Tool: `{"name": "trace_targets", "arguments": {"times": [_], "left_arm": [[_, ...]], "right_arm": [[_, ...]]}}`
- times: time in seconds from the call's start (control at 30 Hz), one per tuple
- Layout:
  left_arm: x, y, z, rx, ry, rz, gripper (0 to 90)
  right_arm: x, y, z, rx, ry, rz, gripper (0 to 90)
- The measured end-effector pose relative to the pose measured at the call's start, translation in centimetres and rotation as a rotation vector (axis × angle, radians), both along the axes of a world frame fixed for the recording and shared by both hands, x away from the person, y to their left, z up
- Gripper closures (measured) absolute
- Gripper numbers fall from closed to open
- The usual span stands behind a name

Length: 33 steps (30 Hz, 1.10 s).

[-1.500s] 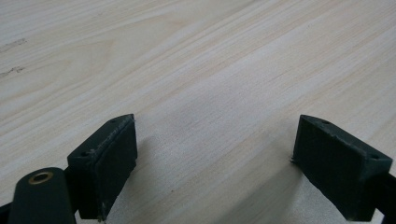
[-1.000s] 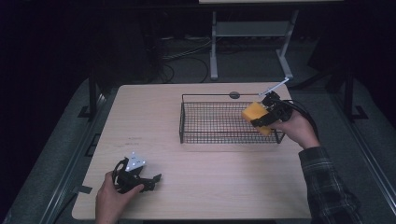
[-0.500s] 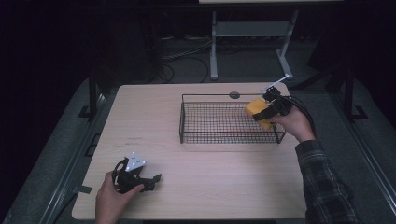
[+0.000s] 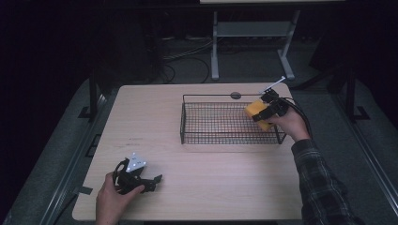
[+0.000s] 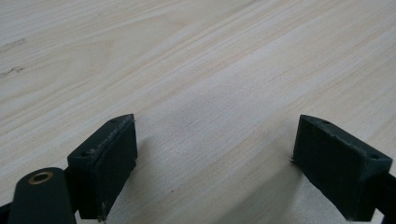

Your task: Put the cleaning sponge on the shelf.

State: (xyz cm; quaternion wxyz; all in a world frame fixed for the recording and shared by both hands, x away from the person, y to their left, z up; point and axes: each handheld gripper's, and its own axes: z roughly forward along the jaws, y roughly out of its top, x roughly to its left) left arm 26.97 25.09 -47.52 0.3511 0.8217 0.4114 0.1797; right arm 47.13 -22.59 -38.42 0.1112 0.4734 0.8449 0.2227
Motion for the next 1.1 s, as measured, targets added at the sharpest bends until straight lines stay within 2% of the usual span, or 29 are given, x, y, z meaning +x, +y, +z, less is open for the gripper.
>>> {"name": "trace_targets", "arguments": {"times": [0.37, 0.97, 1.1], "left_arm": [[0.0, 0.0, 0.0, -0.001, -0.001, 0.000, 12.8], [0.0, 0.0, 0.0, 0.000, -0.001, 0.000, 12.8], [0.0, 0.0, 0.0, 0.000, -0.001, 0.000, 12.8]], "right_arm": [[0.4, 0.0, -2.0, -0.001, 0.040, -0.003, 23.6], [0.3, 0.4, -3.0, -0.008, 0.078, 0.009, 22.7], [0.3, 0.4, -3.0, -0.007, 0.079, 0.011, 19.3]]}}
